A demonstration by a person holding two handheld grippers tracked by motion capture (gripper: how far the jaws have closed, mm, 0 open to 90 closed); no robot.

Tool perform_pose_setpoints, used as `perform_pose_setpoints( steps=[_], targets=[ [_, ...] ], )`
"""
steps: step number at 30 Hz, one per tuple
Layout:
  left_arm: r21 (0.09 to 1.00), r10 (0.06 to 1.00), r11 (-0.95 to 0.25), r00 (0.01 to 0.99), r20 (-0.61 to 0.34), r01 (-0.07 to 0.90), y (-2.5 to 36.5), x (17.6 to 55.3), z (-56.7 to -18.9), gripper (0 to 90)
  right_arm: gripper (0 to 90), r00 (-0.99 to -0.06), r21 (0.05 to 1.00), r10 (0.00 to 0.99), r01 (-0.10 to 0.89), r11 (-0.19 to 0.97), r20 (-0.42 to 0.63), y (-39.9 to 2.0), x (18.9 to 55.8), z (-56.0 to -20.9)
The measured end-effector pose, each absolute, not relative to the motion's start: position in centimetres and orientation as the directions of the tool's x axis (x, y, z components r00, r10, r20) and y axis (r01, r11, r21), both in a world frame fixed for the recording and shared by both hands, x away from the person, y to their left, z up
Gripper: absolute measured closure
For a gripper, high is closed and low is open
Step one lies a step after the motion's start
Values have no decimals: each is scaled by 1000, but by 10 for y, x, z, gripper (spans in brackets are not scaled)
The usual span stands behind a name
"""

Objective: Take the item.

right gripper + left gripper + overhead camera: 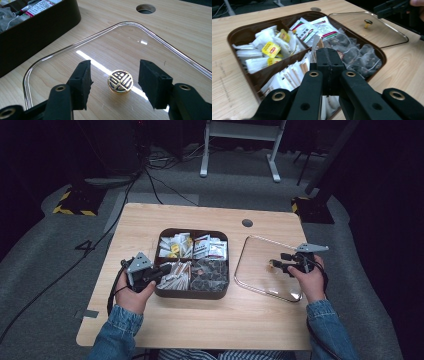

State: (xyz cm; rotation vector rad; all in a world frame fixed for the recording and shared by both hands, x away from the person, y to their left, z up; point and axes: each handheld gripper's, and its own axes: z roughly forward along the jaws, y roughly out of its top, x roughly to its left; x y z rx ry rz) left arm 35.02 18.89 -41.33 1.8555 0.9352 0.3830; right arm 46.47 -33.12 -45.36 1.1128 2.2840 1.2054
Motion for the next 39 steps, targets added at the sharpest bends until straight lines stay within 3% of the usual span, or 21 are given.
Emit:
perform_pose_setpoints(
  steps=[24,39],
  targets=[
    [880,592,-327,801,-94,344,138,327,-402,900,443,-645,809,761,482,337,67,-331,464,-452],
    [858,464,-382,874,-144,344,105,320,-424,900,441,-650,808,756,485,335,77,-329,465,-454]
  ],
)
